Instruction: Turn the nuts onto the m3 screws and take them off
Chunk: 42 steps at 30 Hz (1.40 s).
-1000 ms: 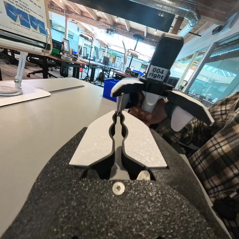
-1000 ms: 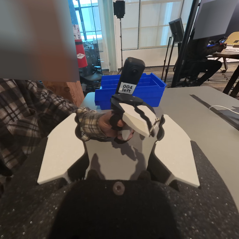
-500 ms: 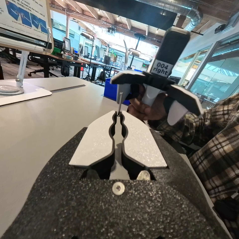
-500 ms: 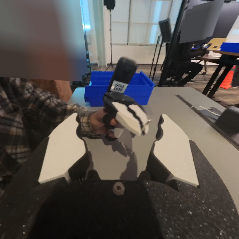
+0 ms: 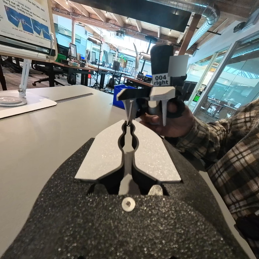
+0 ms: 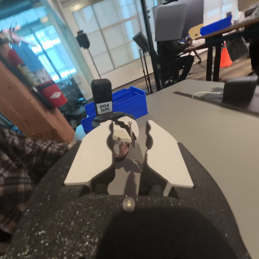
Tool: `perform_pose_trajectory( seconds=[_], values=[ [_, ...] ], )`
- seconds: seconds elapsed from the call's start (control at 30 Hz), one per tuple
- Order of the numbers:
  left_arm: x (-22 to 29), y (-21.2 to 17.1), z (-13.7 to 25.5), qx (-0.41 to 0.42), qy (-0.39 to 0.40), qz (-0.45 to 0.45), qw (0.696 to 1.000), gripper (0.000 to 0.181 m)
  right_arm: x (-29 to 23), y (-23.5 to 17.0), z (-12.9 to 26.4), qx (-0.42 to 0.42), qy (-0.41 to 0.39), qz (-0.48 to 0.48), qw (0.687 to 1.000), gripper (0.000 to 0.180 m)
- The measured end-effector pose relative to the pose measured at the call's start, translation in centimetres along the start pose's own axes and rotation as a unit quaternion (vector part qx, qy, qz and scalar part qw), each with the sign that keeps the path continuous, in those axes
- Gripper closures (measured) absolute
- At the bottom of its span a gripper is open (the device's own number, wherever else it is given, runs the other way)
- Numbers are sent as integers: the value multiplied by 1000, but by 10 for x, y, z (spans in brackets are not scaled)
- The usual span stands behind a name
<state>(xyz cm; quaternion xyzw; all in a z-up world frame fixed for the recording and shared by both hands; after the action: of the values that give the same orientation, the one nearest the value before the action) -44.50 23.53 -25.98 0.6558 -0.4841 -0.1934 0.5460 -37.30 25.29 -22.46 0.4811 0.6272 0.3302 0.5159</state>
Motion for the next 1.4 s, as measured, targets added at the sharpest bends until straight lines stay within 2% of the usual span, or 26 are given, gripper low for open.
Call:
perform_pose_trajectory(
  seconds=[0.13,0.4,1.4],
  values=[
    [1,0,-1,0,-1,0,1000,177,3,-1,1,21,-13,-17,1000,151],
    [0,-2,-1,-2,-1,1,1000,177,2,-7,-1,7,-15,13,1000,161],
    [1,-1,0,-4,-1,-6,1000,177,4,-8,-5,11,-9,5,1000,174]
  ],
)
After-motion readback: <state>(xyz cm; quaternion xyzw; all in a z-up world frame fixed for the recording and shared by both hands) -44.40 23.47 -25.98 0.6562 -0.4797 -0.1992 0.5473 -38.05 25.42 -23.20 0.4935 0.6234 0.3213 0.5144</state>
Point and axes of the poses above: each gripper's, where its closed fingertips meet, z back along the fingers, y out of its top, x = y × z across the jaws, the point moved 4 cm from there along z, back along the fingers, and after that the axes turned 15 degrees about x, right-handed, at the moved point
